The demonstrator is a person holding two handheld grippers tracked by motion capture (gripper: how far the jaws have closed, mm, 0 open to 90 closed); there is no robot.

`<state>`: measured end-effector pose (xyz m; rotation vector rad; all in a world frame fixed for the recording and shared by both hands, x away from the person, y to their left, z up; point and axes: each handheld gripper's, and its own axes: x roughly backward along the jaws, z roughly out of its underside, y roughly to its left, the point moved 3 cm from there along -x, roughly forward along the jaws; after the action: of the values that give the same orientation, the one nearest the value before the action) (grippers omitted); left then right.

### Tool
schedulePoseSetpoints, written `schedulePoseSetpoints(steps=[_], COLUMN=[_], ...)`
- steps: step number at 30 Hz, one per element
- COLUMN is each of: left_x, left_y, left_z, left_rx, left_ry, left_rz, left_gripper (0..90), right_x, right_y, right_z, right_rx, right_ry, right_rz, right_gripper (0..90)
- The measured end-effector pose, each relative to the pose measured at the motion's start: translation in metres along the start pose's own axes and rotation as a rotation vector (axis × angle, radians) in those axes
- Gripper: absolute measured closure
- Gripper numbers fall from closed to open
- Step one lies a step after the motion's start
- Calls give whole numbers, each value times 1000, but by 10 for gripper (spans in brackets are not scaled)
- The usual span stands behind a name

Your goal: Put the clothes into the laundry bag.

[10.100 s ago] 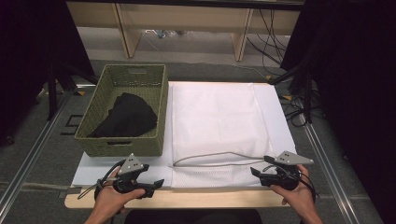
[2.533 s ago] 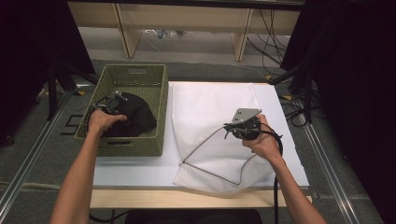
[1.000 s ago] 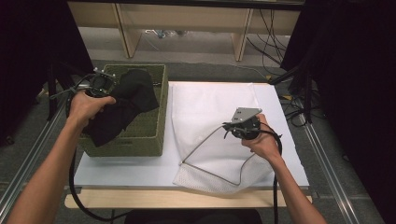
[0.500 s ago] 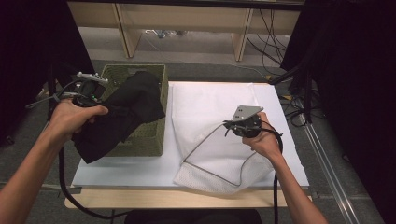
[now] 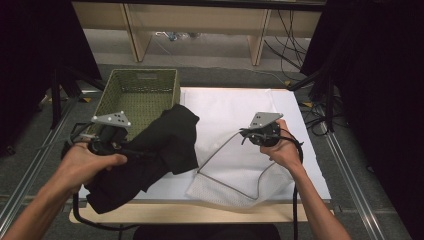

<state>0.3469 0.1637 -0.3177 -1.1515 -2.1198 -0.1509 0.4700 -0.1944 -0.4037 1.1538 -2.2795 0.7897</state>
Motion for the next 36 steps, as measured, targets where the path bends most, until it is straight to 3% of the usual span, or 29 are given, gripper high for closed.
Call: schedulePoseSetpoints(steps=[2,3,7,10,14,19,20,31,36], left_x=[-9,-13,-28,-39,-55,-71,-83,-133,-141], left_y=[-9,-12,-25,-32,-40,-43,-44,-52,-63], left_z=[6,8,16,19,20,20,20,8,5], left_rx=[-8,-17,-80,-53,-83,-80,-88,-88,-113], left_ry=[4,25,58,51,66,72,79,106,114], left_rz=[25,59,69,110,132,165,184,254,280], left_gripper=[680,680,682,681,681,681,681,679,679], right_x=[0,0,-1,-1,0,1,2,5,7], right_y=[0,0,2,3,3,4,6,5,3], right_z=[0,-1,-2,-2,-3,-5,-5,-6,-6], right_rx=[6,5,19,15,29,31,18,25,22], right_ry=[-2,-2,-2,-1,-2,-5,0,-17,-19], right_rz=[1,1,-4,0,0,-3,0,4,14], right_gripper=[898,899,899,899,899,898,898,898,898])
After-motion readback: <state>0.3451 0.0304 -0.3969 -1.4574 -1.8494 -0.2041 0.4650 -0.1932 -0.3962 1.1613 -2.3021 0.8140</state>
